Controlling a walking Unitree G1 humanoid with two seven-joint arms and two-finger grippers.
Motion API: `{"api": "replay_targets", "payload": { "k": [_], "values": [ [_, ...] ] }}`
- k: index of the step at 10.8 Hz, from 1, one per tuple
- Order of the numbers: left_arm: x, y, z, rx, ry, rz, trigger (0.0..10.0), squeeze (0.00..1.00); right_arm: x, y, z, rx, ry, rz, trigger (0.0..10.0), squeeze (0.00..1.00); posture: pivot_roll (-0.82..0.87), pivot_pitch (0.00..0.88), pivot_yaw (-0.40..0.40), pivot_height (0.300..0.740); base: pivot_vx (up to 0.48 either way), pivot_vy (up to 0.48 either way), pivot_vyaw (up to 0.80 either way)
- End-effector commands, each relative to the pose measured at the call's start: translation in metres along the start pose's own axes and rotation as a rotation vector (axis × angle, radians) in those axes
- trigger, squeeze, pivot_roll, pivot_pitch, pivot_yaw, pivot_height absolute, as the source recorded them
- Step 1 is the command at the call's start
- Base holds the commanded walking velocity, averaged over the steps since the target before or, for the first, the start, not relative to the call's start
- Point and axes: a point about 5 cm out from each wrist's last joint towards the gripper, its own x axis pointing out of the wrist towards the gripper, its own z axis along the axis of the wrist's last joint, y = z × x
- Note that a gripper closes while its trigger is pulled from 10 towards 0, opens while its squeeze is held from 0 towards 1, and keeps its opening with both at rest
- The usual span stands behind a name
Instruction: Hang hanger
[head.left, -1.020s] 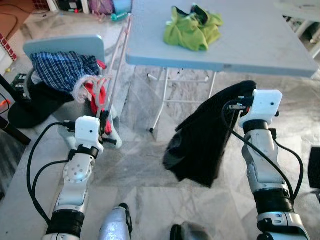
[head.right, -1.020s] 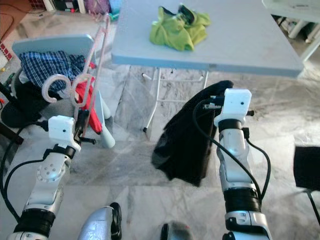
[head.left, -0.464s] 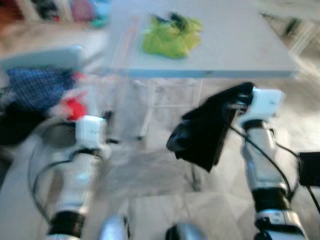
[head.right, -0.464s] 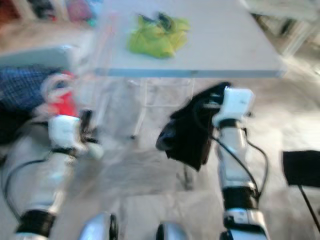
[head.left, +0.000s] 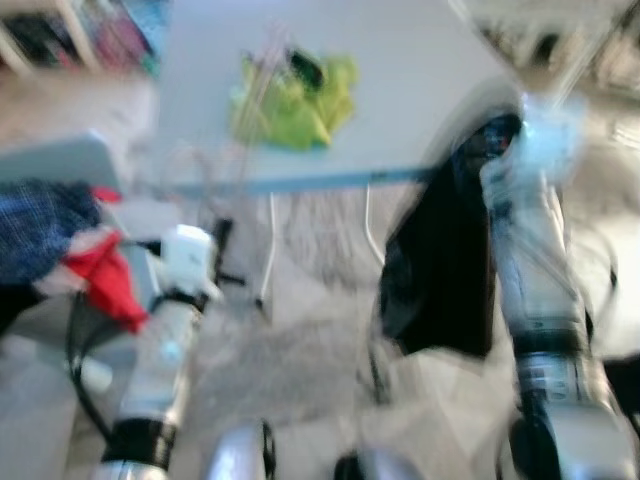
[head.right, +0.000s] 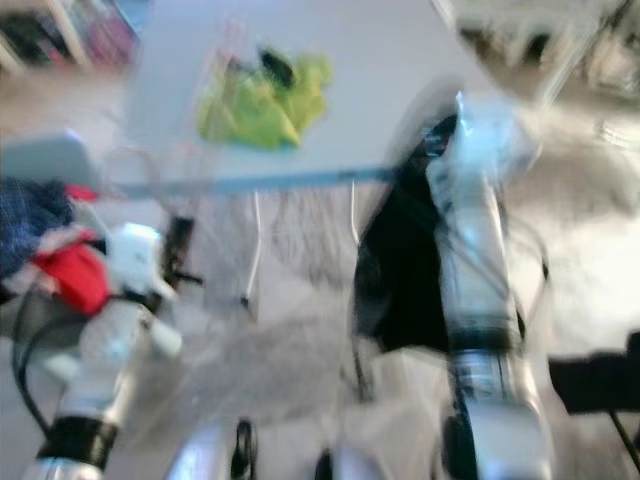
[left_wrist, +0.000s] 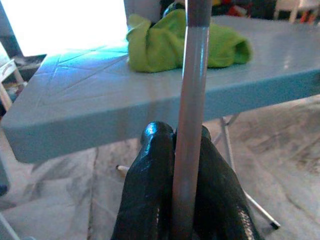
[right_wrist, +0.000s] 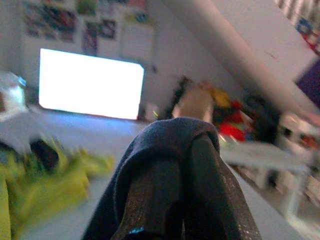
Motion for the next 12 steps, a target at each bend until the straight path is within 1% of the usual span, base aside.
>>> {"api": "replay_targets", "payload": {
  "k": [1,2,3,4,6,7,9,10,12],
  "values": [
    [0.002,-0.005,0.004,-0.012,-0.024,-0.003,10.0,0.0,0.004,-0.002,0.005,0.002,-0.029,0.018,0.0,0.0,-0.01,0.158,-0.038,0.74,0.48,0.0,0.0],
    [0.002,-0.005,0.004,-0.013,-0.019,-0.002,10.0,0.0,0.024,0.015,0.023,0.012,-0.096,0.093,0.0,0.0,-0.01,0.167,-0.039,0.74,0.48,0.0,0.0],
    [0.002,-0.008,0.005,-0.018,-0.026,-0.007,10.0,0.0,0.046,0.029,0.052,0.052,-0.19,0.115,0.0,0.0,0.0,0.164,-0.039,0.74,0.48,0.0,0.0],
    [0.003,-0.009,0.006,-0.02,-0.03,-0.008,10.0,0.0,0.056,0.033,0.07,0.079,-0.255,0.109,0.0,0.0,0.0,0.16,-0.039,0.74,0.48,0.0,0.0],
    [0.003,-0.01,0.006,-0.021,-0.031,-0.008,10.0,0.0,0.077,0.035,0.119,0.151,-0.416,0.088,0.0,0.0,0.01,0.157,-0.042,0.74,0.48,0.0,0.0],
    [0.003,-0.011,0.006,-0.021,-0.032,-0.007,10.0,0.0,0.084,0.036,0.134,0.166,-0.461,0.096,0.0,0.0,0.0,0.156,-0.044,0.74,0.48,0.0,0.0],
    [0.008,-0.015,0.006,-0.029,-0.034,-0.012,10.0,0.0,0.097,0.04,0.156,0.214,-0.508,0.105,0.0,0.0,-0.01,0.145,-0.055,0.74,0.48,0.0,0.0],
    [0.009,-0.018,0.006,-0.034,-0.037,-0.007,10.0,0.0,0.104,0.047,0.19,0.267,-0.613,0.135,0.0,0.0,0.0,0.139,-0.066,0.74,0.401,0.0,0.0],
    [0.008,-0.017,0.004,-0.024,-0.027,0.027,10.0,0.0,0.105,0.053,0.231,0.369,-0.748,0.15,0.0,0.0,0.0,0.136,-0.077,0.74,0.326,0.0,0.0]
  ]
}}
